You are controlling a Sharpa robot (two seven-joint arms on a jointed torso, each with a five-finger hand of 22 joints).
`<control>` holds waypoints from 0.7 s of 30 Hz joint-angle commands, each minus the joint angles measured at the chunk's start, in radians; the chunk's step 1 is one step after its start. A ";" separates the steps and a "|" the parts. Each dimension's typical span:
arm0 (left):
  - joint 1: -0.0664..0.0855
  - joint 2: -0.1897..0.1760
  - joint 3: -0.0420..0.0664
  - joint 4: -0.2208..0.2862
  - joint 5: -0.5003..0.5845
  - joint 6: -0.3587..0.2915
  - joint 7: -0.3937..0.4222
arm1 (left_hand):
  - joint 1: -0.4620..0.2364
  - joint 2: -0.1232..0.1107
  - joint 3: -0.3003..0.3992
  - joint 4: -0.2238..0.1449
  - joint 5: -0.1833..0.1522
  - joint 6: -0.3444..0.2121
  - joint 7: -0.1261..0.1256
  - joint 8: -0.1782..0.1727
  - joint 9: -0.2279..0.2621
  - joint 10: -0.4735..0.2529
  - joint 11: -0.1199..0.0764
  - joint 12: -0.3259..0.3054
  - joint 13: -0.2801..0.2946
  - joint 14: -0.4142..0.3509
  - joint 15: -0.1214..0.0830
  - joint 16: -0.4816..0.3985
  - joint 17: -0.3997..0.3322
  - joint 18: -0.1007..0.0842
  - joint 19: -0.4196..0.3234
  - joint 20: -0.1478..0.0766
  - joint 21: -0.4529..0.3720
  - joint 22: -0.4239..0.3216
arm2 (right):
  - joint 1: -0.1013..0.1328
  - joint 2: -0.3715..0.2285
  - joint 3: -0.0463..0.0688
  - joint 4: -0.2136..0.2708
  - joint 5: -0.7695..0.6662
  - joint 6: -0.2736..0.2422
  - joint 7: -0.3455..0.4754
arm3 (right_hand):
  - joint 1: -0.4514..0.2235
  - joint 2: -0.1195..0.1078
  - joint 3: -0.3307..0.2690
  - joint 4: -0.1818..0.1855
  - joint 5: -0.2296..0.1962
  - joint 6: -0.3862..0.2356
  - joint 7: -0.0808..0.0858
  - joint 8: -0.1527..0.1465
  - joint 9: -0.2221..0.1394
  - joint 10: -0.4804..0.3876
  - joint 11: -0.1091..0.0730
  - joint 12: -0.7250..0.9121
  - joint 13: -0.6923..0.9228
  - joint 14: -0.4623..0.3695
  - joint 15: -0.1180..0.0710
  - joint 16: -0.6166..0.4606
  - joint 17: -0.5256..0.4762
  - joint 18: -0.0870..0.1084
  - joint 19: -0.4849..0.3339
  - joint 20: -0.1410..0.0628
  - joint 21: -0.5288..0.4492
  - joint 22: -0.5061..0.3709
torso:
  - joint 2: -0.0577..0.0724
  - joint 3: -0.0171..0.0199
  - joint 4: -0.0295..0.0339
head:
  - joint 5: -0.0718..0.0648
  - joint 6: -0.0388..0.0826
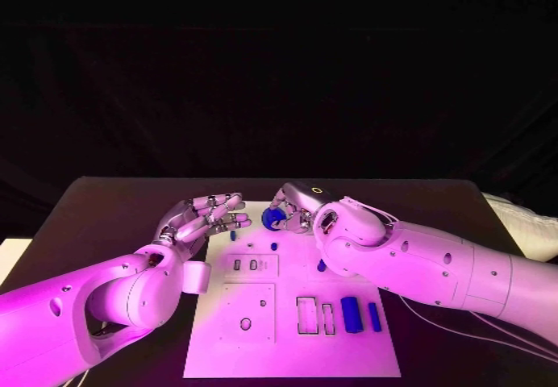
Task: Assemble the parts on the task board
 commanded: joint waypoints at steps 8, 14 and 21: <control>0.001 0.002 0.001 0.001 0.002 0.022 0.003 | 0.005 0.007 0.000 -0.007 -0.004 0.007 0.001 -0.007 -0.001 0.006 0.002 -0.006 -0.002 0.009 0.002 -0.007 0.001 0.012 0.005 0.000 -0.006 -0.001 | 0.000 0.040 -0.009 -0.049 0.004 0.055 0.001 | -0.016 0.005 0.011 0.000 0.001 0.013 -0.012 0.003 0.005 0.003 -0.011 -0.020 -0.030 0.067 -0.004 -0.003 0.060 -0.017 0.030 -0.007 0.002 0.135 | 0.001 0.0013 -0.0044 | 0.010 -0.007; 0.001 0.005 0.001 -0.001 0.002 0.023 0.002 | 0.005 0.007 0.000 -0.007 -0.004 0.007 0.001 -0.007 -0.001 0.006 0.002 -0.006 -0.002 0.009 0.002 -0.007 0.001 0.012 0.005 0.000 -0.006 -0.001 | 0.000 0.058 -0.012 -0.070 0.002 0.047 0.007 | -0.034 -0.004 0.018 0.001 -0.004 -0.010 -0.004 -0.011 -0.002 -0.007 -0.004 -0.045 -0.046 0.067 0.001 -0.004 0.059 -0.017 0.030 -0.003 0.002 0.136 | 0.001 0.0015 -0.0040 | 0.009 -0.008; 0.001 0.006 0.001 -0.003 0.002 0.023 0.001 | 0.005 0.008 -0.001 -0.007 -0.005 0.007 0.001 -0.007 -0.001 0.006 0.002 -0.007 -0.002 0.009 0.002 -0.007 0.001 0.012 0.005 0.000 -0.006 -0.002 | 0.001 0.064 -0.014 -0.079 0.011 0.048 0.023 | -0.113 -0.048 -0.023 0.035 -0.078 -0.092 0.016 -0.050 -0.013 -0.034 0.016 -0.123 -0.098 0.067 0.018 -0.003 0.064 -0.017 0.028 0.012 0.001 0.134 | 0.001 0.0020 -0.0044 | 0.009 -0.008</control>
